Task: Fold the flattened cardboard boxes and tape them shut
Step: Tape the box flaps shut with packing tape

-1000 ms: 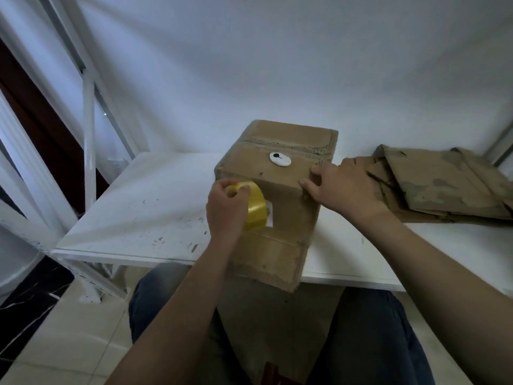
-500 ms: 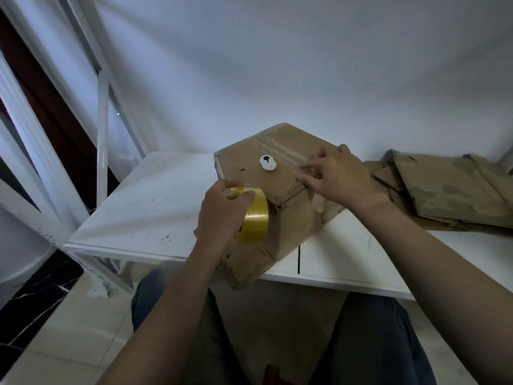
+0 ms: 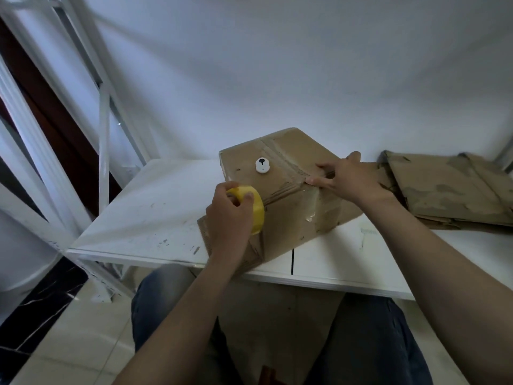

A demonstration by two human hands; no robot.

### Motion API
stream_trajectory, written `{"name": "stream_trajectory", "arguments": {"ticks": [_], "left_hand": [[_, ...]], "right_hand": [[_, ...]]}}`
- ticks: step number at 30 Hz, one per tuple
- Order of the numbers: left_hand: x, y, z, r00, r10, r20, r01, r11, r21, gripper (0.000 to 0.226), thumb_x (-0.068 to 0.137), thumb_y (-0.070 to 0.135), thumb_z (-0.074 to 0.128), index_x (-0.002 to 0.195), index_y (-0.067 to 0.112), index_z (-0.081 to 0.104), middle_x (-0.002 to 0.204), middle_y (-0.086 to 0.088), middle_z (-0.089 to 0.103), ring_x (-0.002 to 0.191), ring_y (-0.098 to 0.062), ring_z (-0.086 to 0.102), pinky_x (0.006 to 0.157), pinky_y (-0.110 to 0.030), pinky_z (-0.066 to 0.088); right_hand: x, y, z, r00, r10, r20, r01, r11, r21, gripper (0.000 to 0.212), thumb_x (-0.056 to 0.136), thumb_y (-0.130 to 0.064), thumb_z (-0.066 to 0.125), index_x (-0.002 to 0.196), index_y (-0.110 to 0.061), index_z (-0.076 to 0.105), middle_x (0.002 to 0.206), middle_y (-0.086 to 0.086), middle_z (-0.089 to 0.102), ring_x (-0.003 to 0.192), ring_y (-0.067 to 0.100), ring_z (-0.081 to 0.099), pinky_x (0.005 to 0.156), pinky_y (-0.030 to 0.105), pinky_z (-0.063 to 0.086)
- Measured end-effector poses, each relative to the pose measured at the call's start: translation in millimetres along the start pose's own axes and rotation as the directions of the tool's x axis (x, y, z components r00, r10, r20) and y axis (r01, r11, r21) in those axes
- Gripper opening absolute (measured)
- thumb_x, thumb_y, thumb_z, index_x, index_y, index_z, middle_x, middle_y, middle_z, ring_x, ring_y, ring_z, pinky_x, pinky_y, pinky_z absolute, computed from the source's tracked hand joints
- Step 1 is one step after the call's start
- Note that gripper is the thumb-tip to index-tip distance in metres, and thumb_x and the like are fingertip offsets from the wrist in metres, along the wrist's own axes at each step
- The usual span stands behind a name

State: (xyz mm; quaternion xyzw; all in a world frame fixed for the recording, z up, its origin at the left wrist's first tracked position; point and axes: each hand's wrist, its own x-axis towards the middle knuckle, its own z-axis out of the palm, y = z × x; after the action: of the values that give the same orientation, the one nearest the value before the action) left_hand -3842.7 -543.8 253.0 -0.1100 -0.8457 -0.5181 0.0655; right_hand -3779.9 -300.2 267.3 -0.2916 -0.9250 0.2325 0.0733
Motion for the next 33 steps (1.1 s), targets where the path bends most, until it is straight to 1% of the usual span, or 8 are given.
{"name": "stream_trajectory", "arguments": {"ticks": [5,9,17,19,22,25,30,33], "left_hand": [[48,-10,-10,0.997,0.008,-0.073,0.0,0.993,0.12,0.033,0.095,0.035,0.061,0.127,0.027,0.06,0.116,0.001,0.065,0.101,-0.022,0.06,0.083,-0.032,0.048],[86,-17,-26,0.996,0.015,-0.09,-0.001,0.988,0.154,0.033,0.094,0.033,0.061,0.127,0.025,0.059,0.118,-0.005,0.067,0.107,-0.029,0.061,0.084,-0.032,0.045],[82,-18,-51,0.996,0.034,0.085,-0.037,0.999,0.038,0.026,0.089,0.038,0.071,0.111,0.036,0.059,0.106,0.013,0.052,0.096,-0.017,0.052,0.086,-0.034,0.051],[73,-17,-54,0.991,-0.004,0.137,0.011,0.999,-0.047,0.026,0.087,0.039,0.073,0.108,0.039,0.057,0.109,0.013,0.051,0.099,-0.017,0.054,0.083,-0.036,0.054],[59,-5,-53,0.975,-0.063,0.215,0.098,0.982,-0.158,0.027,0.09,0.038,0.071,0.114,0.037,0.059,0.115,0.011,0.051,0.101,-0.018,0.055,0.067,-0.029,0.055],[47,10,-52,0.934,-0.115,0.338,0.224,0.926,-0.304,0.026,0.096,0.038,0.063,0.12,0.029,0.063,0.118,0.001,0.062,0.098,-0.022,0.066,0.065,-0.033,0.06],[33,23,-48,0.838,-0.153,0.524,0.434,0.769,-0.47,0.022,0.099,0.027,0.059,0.117,0.018,0.068,0.102,-0.011,0.074,0.085,-0.025,0.074,0.075,-0.042,0.062],[35,22,-45,0.895,-0.124,0.428,0.307,0.868,-0.39,0.018,0.094,0.033,0.065,0.105,0.021,0.073,0.096,-0.003,0.068,0.087,-0.02,0.066,0.074,-0.035,0.059]], "right_hand": [[-21,-13,11,0.999,0.012,-0.049,-0.013,1.0,-0.021,0.084,0.067,-0.072,0.076,0.14,-0.039,0.053,0.121,0.008,0.033,0.111,0.04,0.051,0.097,0.04,0.044],[-28,-34,38,0.987,-0.016,-0.16,-0.014,0.983,-0.184,0.072,0.076,-0.071,0.069,0.139,-0.041,0.052,0.121,0.011,0.036,0.106,0.039,0.053,0.095,0.047,0.051],[-17,-66,54,0.976,0.032,-0.215,-0.121,0.901,-0.416,0.065,0.081,-0.078,0.055,0.135,-0.043,0.053,0.128,0.012,0.04,0.12,0.038,0.043,0.099,0.052,0.038],[-21,-72,50,0.968,-0.067,-0.242,-0.049,0.895,-0.443,0.058,0.085,-0.075,0.052,0.129,-0.039,0.058,0.129,0.01,0.042,0.12,0.037,0.036,0.098,0.051,0.035],[-40,-90,39,0.935,-0.255,-0.246,0.228,0.965,-0.133,0.052,0.088,-0.072,0.05,0.128,-0.039,0.057,0.121,-0.004,0.056,0.115,0.022,0.041,0.09,0.039,0.038],[-65,-109,35,0.955,-0.289,-0.065,0.294,0.9,0.323,0.066,0.077,-0.076,0.06,0.131,-0.043,0.042,0.099,-0.013,0.061,0.092,0.005,0.058,0.077,0.03,0.053],[-80,-107,41,0.945,-0.303,-0.12,0.325,0.837,0.44,0.072,0.076,-0.046,0.082,0.127,-0.04,0.032,0.097,-0.014,0.06,0.085,0.004,0.062,0.076,0.037,0.057],[-81,-100,36,0.921,-0.35,-0.172,0.39,0.836,0.385,0.057,0.08,-0.037,0.08,0.118,-0.042,0.038,0.103,-0.016,0.056,0.087,0.005,0.059,0.074,0.038,0.055]]}}
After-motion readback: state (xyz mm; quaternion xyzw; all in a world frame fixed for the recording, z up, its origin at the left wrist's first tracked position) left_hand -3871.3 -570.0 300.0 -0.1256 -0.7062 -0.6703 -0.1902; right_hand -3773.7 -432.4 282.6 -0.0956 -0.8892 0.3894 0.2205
